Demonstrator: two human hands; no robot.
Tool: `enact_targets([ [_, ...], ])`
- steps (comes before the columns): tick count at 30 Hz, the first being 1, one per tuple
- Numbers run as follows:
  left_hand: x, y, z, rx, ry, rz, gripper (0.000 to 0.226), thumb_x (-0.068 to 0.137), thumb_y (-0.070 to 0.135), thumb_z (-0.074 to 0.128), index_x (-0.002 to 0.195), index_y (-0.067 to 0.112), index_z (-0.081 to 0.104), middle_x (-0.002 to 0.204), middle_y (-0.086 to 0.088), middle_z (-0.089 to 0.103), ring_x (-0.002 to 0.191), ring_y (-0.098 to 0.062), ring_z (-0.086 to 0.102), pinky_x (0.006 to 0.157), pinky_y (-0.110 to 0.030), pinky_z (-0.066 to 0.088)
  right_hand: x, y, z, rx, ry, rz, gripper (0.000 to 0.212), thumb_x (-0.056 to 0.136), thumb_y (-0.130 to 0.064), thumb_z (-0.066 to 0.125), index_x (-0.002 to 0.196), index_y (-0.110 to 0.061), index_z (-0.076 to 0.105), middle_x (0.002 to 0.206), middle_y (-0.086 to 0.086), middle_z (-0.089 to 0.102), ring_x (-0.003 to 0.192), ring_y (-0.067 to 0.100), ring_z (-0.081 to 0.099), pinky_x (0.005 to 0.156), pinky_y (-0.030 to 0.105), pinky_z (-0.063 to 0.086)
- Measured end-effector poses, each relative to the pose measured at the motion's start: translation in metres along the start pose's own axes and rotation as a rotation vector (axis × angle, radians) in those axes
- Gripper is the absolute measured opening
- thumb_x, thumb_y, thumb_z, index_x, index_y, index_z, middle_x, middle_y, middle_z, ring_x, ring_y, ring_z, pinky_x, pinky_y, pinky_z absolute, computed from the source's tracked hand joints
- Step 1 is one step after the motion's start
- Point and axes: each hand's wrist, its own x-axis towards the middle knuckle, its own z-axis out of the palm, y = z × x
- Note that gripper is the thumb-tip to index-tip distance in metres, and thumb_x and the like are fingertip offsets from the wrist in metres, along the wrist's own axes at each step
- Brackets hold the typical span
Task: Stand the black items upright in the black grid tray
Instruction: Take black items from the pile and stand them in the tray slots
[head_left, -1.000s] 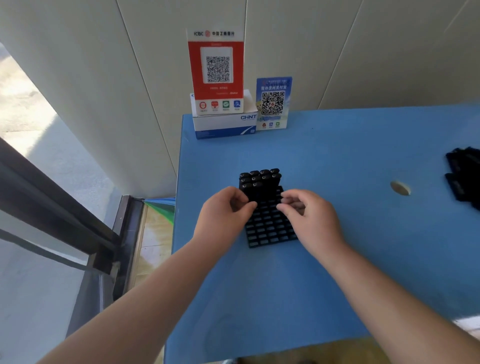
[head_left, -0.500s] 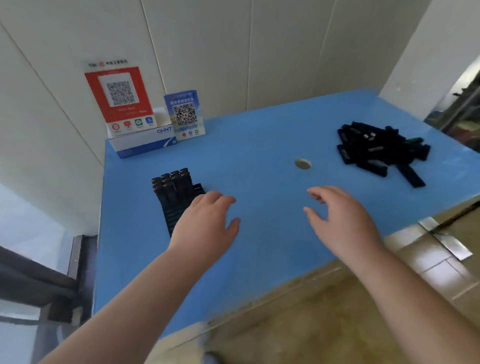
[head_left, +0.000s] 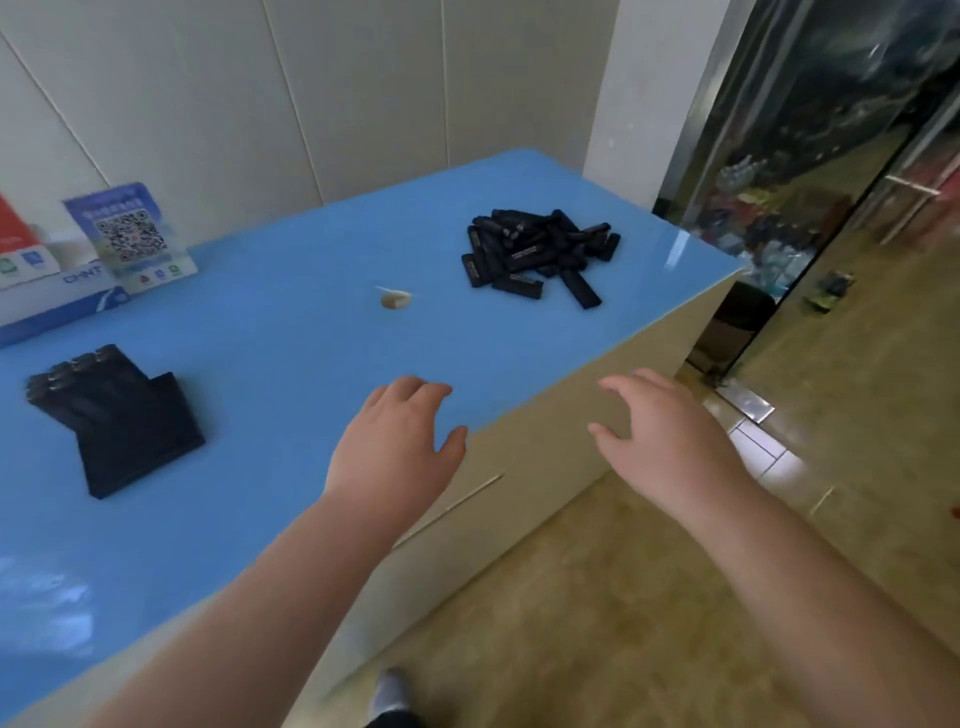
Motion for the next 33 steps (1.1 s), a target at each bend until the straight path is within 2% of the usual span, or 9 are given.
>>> enact_targets([
  [8,0.056,0.049,0.030,-0.005,-0.039,0.084,0.049,0.095,0.047,0.049,0.141,0.030,0.045,0.139,0.011,0.047,0.131,-0.014,0.041,0.103,-0.027,0.036,0.033,0.045,-0.015,0.002,0.020,0.051,0.047,0.096,-0.037,0.061,0.140,-0.025,0.052,0.142,-0.008,0.050,0.127,0.016,0.052,0.094,0.032,0.048],
  [13,0.119,0.063,0.052,-0.016,-0.063,0.120,0.049,0.095,0.047,0.050,0.140,0.028,0.047,0.139,0.008,0.048,0.130,-0.016,0.042,0.103,-0.030,0.038,0.085,0.068,-0.017,-0.012,0.024,0.063,0.045,0.097,-0.036,0.059,0.139,-0.023,0.053,0.139,-0.007,0.052,0.125,0.015,0.052,0.096,0.030,0.047],
  [21,0.215,0.080,0.078,-0.016,-0.111,0.178,0.048,0.095,0.044,0.050,0.140,0.027,0.047,0.136,0.008,0.049,0.127,-0.017,0.044,0.101,-0.032,0.041,0.170,0.098,-0.011,0.001,-0.002,0.087,0.041,0.098,-0.034,0.057,0.137,-0.023,0.055,0.131,-0.008,0.055,0.118,0.013,0.055,0.088,0.025,0.043],
  [26,0.246,0.086,0.087,-0.035,-0.124,0.146,0.047,0.095,0.043,0.051,0.138,0.024,0.050,0.130,0.007,0.052,0.124,-0.016,0.047,0.101,-0.031,0.043,0.219,0.105,0.004,0.034,-0.062,0.043,0.034,0.097,-0.028,0.058,0.130,-0.019,0.061,0.127,-0.004,0.060,0.113,0.016,0.060,0.092,0.033,0.050],
  [29,0.261,0.089,0.093,-0.025,-0.100,0.110,0.045,0.095,0.041,0.052,0.136,0.024,0.052,0.127,0.006,0.054,0.122,-0.017,0.048,0.101,-0.029,0.040,0.252,0.104,0.014,0.041,-0.085,0.000,0.028,0.096,-0.026,0.058,0.122,-0.017,0.065,0.120,-0.002,0.063,0.106,0.019,0.062,0.088,0.033,0.050],
  [33,0.269,0.095,0.103,-0.047,-0.065,0.009,0.041,0.094,0.041,0.054,0.132,0.024,0.056,0.123,0.006,0.056,0.117,-0.018,0.051,0.097,-0.030,0.044,0.284,0.098,0.032,0.072,-0.176,-0.056,0.025,0.096,-0.030,0.060,0.118,-0.018,0.065,0.113,-0.001,0.062,0.101,0.022,0.061,0.083,0.035,0.052],
])
